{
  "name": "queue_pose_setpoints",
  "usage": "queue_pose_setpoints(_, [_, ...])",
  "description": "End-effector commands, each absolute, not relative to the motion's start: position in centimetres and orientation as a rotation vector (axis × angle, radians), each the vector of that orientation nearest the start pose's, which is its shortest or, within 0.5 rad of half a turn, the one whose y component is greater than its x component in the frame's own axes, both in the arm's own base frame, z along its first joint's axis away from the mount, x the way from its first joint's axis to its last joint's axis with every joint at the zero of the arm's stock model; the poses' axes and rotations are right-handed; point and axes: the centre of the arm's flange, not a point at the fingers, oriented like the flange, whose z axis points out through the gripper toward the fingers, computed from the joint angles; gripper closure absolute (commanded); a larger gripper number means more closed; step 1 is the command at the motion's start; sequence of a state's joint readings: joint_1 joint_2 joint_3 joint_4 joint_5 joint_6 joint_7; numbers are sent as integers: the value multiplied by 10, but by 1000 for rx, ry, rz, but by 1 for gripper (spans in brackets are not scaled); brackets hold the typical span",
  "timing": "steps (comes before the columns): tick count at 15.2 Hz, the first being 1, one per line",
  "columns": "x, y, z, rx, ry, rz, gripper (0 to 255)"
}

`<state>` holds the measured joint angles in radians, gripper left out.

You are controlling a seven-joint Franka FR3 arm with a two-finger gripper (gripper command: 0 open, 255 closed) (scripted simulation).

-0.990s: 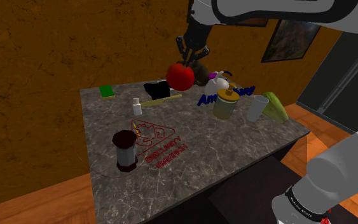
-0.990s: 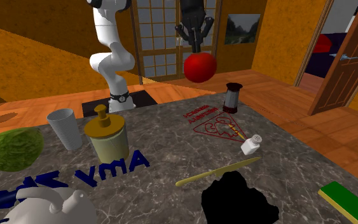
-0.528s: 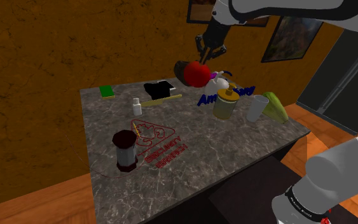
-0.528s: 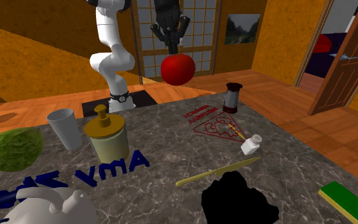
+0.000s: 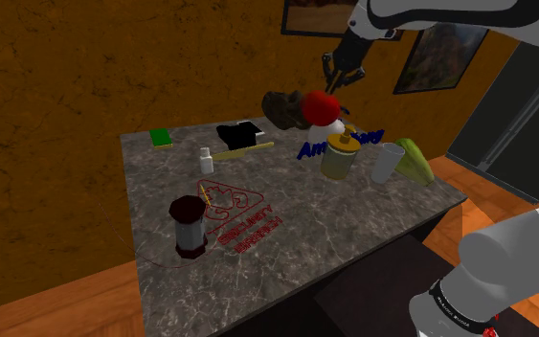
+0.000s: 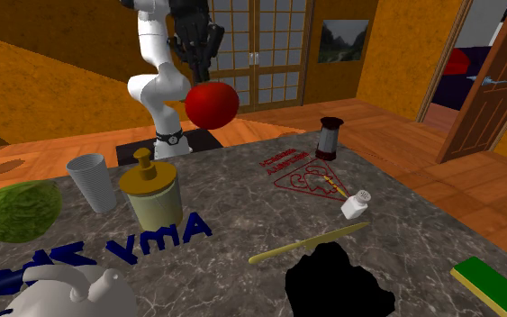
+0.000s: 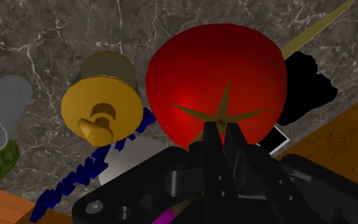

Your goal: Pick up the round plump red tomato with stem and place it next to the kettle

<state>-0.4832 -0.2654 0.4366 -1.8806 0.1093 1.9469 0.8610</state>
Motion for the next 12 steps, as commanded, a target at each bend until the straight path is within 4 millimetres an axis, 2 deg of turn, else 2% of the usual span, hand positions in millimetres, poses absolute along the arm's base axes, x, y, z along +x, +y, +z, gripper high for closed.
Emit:
queue_pose_setpoints(1, [506,-19,639,-2678,1338,-431,255])
queue_pose_setpoints(12, [490,-163,640,-2678,1338,-431,255])
